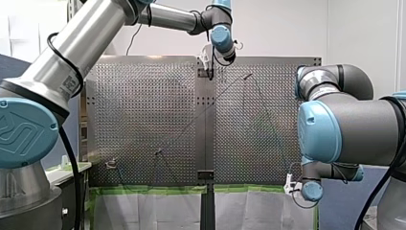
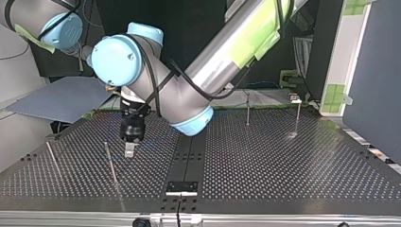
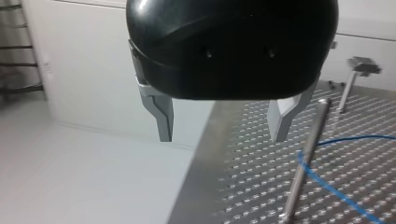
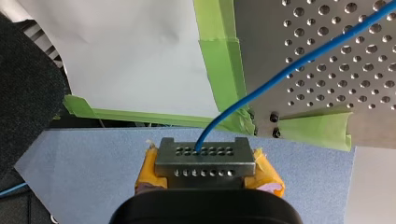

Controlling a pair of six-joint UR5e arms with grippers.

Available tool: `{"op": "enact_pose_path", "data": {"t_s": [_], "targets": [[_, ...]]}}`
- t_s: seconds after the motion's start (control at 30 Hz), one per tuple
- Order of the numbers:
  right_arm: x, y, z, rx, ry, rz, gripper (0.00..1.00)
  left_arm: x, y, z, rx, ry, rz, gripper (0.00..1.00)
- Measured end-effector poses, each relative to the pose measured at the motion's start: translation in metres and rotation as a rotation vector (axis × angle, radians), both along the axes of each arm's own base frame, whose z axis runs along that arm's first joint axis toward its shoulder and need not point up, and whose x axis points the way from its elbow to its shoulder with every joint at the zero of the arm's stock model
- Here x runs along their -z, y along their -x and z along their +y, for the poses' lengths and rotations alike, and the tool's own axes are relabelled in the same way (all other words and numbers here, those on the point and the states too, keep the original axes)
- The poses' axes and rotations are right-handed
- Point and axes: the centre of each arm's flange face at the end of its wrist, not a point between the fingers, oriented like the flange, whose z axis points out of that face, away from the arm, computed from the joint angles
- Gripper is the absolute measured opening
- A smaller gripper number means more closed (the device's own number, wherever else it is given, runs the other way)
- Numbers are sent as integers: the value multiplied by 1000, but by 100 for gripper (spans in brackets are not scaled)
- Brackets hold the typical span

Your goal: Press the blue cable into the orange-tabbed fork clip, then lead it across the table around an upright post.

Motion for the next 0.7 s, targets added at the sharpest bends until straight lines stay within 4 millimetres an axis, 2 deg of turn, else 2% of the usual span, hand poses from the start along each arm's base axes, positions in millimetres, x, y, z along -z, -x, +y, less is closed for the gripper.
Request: {"op": "enact_pose_path", "data": {"t_s": [0.7], "targets": [[0,1,0,-2,0,4,0,-58,41,47,-28,170,-138,100]]}}
